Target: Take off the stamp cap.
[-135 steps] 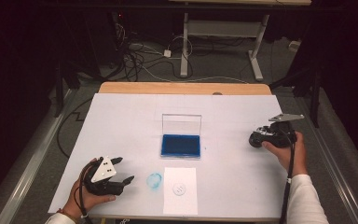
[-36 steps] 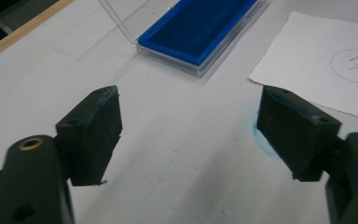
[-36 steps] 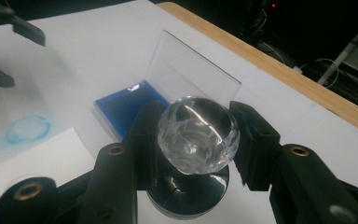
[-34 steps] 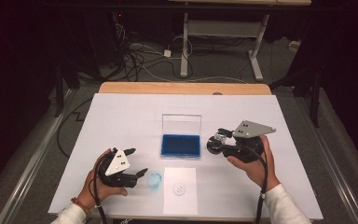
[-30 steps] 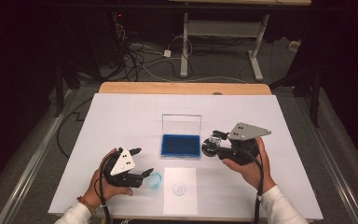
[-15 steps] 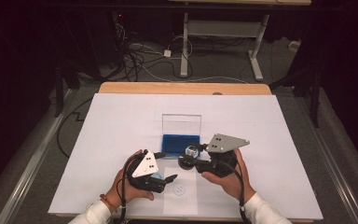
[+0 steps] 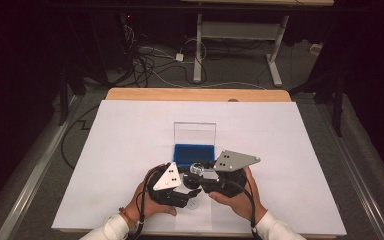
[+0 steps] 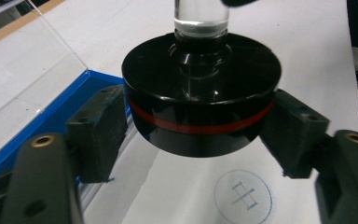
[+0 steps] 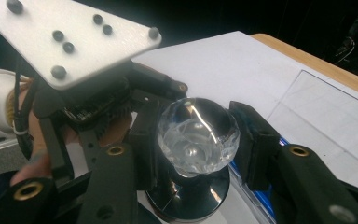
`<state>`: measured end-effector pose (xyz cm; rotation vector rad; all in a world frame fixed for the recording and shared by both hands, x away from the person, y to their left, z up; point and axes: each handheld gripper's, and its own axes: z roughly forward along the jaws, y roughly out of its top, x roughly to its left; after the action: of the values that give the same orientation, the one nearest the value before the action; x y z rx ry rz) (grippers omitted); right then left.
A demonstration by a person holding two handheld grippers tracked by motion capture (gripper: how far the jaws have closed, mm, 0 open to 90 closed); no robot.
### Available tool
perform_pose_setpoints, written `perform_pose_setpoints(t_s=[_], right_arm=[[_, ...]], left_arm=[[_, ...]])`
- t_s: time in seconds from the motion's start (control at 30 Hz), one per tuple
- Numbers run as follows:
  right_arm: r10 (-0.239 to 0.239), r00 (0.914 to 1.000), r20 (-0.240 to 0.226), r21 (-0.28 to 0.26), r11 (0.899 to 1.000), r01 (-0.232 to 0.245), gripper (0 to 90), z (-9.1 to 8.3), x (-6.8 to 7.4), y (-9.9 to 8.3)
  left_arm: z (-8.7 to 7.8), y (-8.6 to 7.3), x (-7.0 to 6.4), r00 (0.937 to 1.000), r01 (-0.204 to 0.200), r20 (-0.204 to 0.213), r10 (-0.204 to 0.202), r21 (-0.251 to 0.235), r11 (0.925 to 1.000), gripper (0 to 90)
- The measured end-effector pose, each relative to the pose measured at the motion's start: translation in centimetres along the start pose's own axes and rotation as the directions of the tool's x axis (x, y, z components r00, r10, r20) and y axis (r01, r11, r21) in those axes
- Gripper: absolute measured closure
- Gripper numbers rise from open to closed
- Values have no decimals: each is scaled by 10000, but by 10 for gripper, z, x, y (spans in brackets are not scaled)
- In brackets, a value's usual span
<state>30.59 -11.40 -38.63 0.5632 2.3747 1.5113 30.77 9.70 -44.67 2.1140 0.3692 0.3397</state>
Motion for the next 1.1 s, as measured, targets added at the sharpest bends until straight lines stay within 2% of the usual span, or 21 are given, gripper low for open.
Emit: perform_pose_setpoints(t_s=[0.17, 0.27, 0.43, 0.53, 0.77, 0.8, 0.93, 1.1], right_arm=[[-28, 10000, 26, 32, 10000, 28, 570, 1, 1, -2], [-18, 10000, 44, -30, 10000, 18, 570, 1, 1, -2], [337, 9994, 63, -423, 9985, -334, 570, -3, -2, -5], [493, 9988, 31, -466, 9977, -491, 570, -3, -4, -6], [406, 9991, 83, -323, 9987, -403, 570, -1, -2, -7], [368, 9993, 99, -300, 9989, -365, 569, -1, -2, -8], [261, 9995, 190, -208, 9995, -257, 570, 1, 1, -9], [194, 9994, 273, -197, 9996, -189, 570, 2, 3, -10]], left_arm=[[-2, -1, 1, 10000, -18, 93, 18, -52, 10000, 349], [-2, -1, 1, 9999, -88, -60, 87, -68, 9999, 355], [-6, 0, 2, 9995, -130, -281, 125, -158, 9998, 358], [-6, 0, 2, 9994, -99, -324, 94, -145, 9998, 359], [-6, 1, 2, 9988, -248, -408, 254, 143, 9996, 361], [-7, 1, 2, 9975, -412, -555, 428, 294, 9987, 362], [-6, 2, 3, 9976, -483, -460, 510, 578, 9972, 366], [-5, 2, 4, 9995, -235, -192, 250, 750, 9969, 367]])
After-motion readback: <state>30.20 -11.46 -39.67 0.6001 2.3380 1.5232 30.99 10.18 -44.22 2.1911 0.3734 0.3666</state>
